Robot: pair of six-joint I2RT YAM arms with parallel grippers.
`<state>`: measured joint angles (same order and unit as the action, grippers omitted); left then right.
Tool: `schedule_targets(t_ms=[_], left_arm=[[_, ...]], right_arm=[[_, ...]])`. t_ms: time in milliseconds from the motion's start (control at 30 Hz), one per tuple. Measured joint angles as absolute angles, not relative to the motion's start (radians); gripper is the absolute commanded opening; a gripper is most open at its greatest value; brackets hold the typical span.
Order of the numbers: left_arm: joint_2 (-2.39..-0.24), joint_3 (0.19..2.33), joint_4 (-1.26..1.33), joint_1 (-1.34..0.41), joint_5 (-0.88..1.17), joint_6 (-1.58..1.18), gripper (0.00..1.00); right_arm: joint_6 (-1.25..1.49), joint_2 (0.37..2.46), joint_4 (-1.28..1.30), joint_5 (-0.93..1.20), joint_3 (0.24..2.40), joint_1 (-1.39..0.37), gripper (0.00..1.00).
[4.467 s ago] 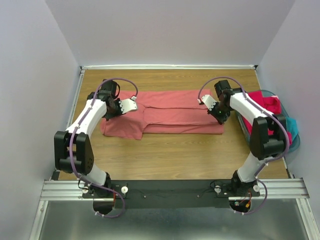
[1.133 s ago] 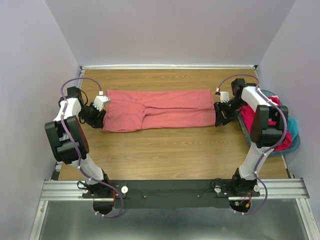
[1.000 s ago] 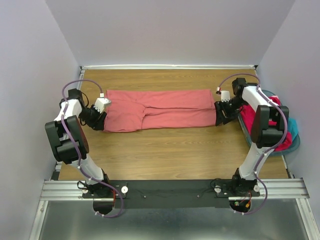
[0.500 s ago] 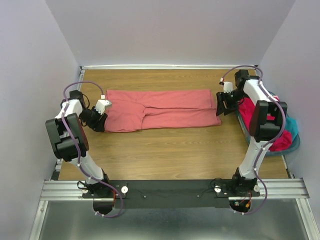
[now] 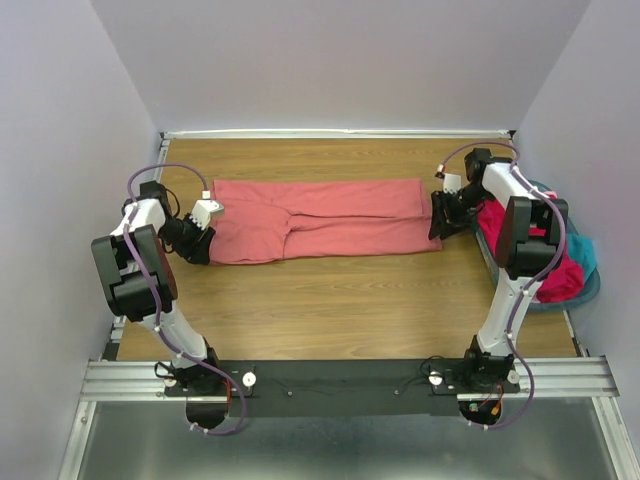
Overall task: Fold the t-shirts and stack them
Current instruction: Fold the other side of the tshirt into a rectangle
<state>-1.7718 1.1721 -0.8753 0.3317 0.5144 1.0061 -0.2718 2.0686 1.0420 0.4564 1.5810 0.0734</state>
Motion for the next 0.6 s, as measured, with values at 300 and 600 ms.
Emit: schedule_targets(t_ms=[300,600], left_arm=[[-1.772,1.161,-0.858,0.329,0.518,1.006,0.55],[-1.772,1.147,-0.853,0.325,0.525,1.005,0.5]], right_arm=[[-0.262,2.069,1.041,0.459,1.57,0.073,0.54],[-0.247,2.069,1.041,0.466,1.568,0.073,0.34]])
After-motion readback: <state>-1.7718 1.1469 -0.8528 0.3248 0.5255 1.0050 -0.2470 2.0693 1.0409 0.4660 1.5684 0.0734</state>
